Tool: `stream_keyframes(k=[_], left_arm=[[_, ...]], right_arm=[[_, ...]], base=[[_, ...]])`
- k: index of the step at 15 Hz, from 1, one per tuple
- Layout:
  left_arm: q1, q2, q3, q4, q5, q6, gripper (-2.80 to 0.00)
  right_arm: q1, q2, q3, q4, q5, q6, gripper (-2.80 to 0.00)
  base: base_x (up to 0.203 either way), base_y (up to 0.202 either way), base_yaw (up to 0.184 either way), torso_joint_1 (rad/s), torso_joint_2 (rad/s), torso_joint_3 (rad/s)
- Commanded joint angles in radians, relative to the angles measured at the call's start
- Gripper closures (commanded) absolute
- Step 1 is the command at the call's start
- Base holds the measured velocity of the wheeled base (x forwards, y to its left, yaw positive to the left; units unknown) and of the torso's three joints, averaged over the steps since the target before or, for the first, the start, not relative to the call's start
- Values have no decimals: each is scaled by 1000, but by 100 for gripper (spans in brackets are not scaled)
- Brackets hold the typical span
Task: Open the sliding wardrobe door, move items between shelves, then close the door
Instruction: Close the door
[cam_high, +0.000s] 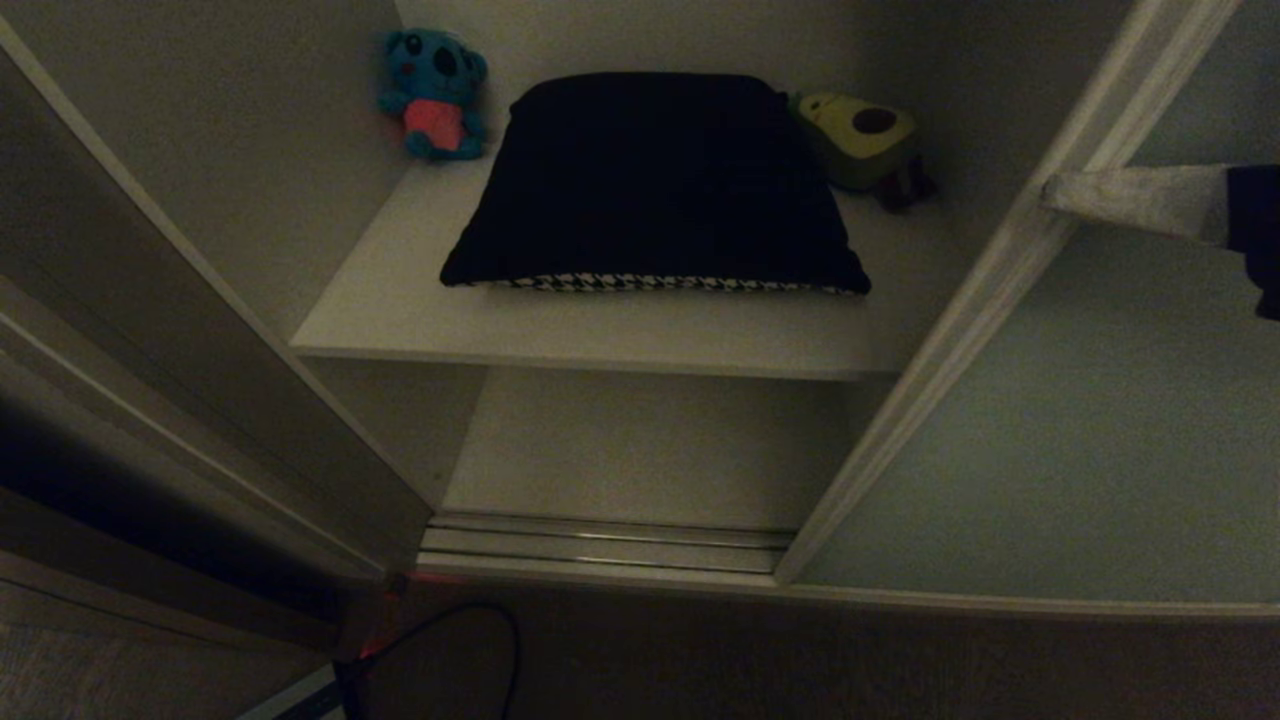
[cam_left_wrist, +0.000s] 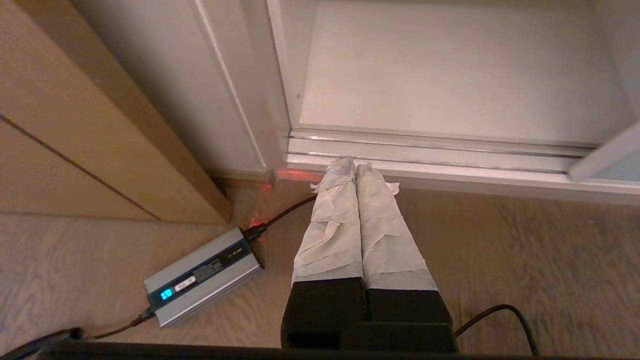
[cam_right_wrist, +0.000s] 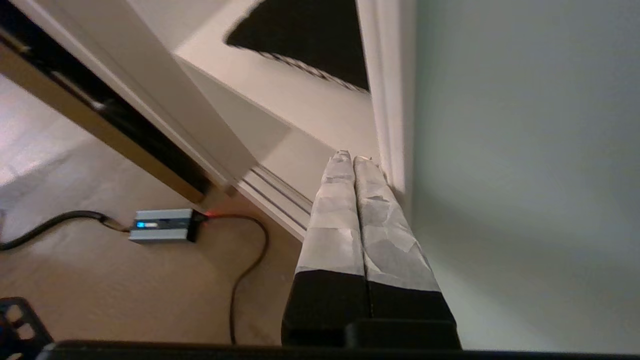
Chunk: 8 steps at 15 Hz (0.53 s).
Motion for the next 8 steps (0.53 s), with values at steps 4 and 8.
stream_keyframes(k=[4, 8], left_arm=[[0, 0, 0, 0, 0, 1, 0], [0, 0, 0, 0, 0, 0, 0]], right_arm=[[148, 68, -25, -21, -12, -3, 0], [289, 15, -18, -27, -124, -4, 0]], base=[[0, 0, 0, 0, 0, 0], [0, 0, 0, 0, 0, 0]])
